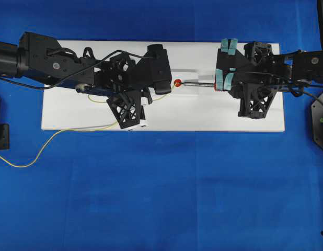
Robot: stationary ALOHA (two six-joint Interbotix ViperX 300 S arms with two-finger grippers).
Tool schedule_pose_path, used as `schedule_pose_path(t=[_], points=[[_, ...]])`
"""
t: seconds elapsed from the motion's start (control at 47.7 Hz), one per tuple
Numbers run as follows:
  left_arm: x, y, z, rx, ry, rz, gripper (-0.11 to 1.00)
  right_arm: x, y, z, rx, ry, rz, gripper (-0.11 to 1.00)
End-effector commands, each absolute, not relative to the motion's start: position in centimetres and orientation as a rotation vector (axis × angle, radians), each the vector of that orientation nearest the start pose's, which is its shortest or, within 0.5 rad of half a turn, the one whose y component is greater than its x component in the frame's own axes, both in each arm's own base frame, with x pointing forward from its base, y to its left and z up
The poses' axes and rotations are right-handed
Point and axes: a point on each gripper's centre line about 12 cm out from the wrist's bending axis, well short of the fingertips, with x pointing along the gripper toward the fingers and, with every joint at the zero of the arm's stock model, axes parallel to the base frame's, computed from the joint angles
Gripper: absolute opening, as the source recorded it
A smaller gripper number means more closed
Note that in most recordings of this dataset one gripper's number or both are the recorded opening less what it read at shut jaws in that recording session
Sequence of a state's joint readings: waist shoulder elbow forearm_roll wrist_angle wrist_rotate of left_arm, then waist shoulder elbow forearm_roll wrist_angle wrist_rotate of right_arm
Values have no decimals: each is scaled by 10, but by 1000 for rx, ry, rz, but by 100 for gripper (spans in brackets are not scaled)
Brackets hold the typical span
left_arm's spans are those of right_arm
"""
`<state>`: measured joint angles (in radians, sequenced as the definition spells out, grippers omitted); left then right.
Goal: Touch the tip of the soldering iron to the tip of the solder at the mark.
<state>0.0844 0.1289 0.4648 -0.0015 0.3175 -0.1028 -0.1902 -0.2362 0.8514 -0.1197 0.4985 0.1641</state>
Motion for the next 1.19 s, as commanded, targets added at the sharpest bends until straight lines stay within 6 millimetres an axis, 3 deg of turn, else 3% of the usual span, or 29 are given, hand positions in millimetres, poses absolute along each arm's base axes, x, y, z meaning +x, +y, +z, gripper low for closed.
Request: schedule_pose_path(t=[0.0,0.293,0.608,0.817,1.027,1.174], points=[[422,35,169,-132,868,122,2,285,-62,164,122,1069,-256,6],[420,35,178,-125,848,119,2,285,-63,164,123,1066,-257,6],[388,33,221,-125,751,117,2,285,-63,164,123,1066,-257,6],[364,31,222,-134,739,120,2,286,-63,164,123,1065,-256,6],[355,30,221,-134,705,119,2,285,-63,167,117,1053,-255,6],[352,30,220,-132,696,118,2,279,-62,182,106,1001,-257,6]])
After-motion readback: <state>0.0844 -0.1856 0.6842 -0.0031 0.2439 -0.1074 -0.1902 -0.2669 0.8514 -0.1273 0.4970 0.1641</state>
